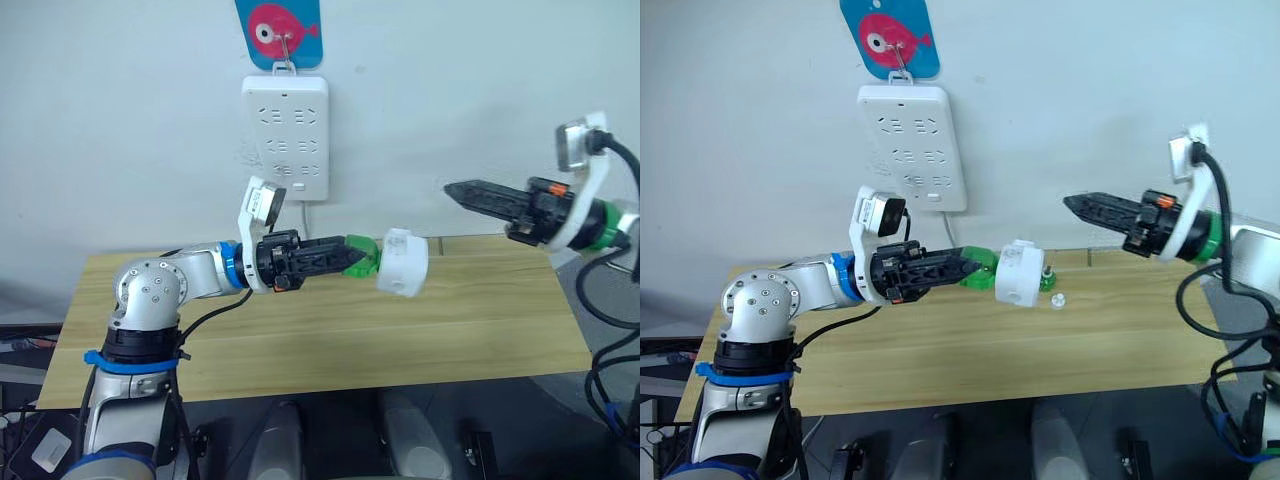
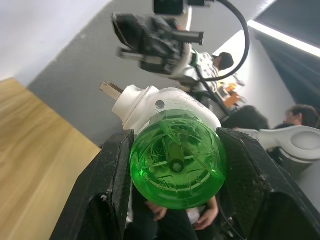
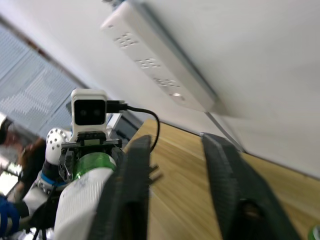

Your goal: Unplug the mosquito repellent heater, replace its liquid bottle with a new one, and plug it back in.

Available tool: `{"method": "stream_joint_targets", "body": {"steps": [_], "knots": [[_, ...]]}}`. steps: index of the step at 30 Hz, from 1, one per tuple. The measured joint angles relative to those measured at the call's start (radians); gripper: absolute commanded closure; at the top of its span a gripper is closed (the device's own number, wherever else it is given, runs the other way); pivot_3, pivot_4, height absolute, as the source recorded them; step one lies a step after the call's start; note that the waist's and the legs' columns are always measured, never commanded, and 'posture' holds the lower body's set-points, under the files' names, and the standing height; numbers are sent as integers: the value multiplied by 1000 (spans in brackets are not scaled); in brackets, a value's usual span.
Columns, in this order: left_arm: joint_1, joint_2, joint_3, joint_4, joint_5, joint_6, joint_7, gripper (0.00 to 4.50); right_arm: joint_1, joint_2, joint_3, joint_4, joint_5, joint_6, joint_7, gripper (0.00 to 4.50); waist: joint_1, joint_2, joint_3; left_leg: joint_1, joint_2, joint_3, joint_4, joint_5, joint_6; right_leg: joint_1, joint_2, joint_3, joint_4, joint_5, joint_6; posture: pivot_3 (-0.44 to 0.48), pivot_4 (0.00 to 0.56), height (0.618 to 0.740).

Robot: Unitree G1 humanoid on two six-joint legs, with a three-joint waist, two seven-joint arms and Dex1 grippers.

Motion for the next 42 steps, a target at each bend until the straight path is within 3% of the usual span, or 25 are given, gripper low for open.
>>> {"method": "stream_joint_targets", "body": {"steps": [1,6,18,22,30,40,42], "knots": [[1,1,2,0,5,-6,0,2200,17,-3,-5,2,25,1,-16,1593,0,0,0,0,0,0,0,0,0,0,0,0,0,0,0,-184,213,734],[-9,1,6,4,48,-52,-7,2200,153,-50,-10,3,273,-12,-136,7,-2,0,0,0,0,1,1,0,0,0,1,1,1,0,0,-175,214,734],[-23,4,-25,-1,109,-84,-74,2200,181,55,132,-13,305,45,-88,0,-3,0,-1,0,0,0,1,0,0,0,1,0,2,0,0,-157,214,734],[-25,3,-29,-2,125,-99,-88,2200,135,123,130,14,305,46,-85,0,-3,1,-1,1,0,0,1,0,0,0,1,0,2,0,0,-157,214,734],[-27,0,-32,-2,132,-109,-94,2200,97,144,148,32,305,76,-53,0,-2,1,-1,0,0,0,1,0,0,0,1,0,1,0,0,-154,213,734],[-27,1,-47,-24,146,-122,-118,2200,65,277,149,64,305,76,-132,0,-4,1,-1,1,0,0,1,0,0,0,1,0,2,0,0,-149,213,734],[-27,1,-53,-25,149,-123,-127,2200,53,280,149,73,305,79,-133,384,-3,1,-1,1,0,0,1,0,0,0,1,0,2,0,0,-149,213,734]]}}
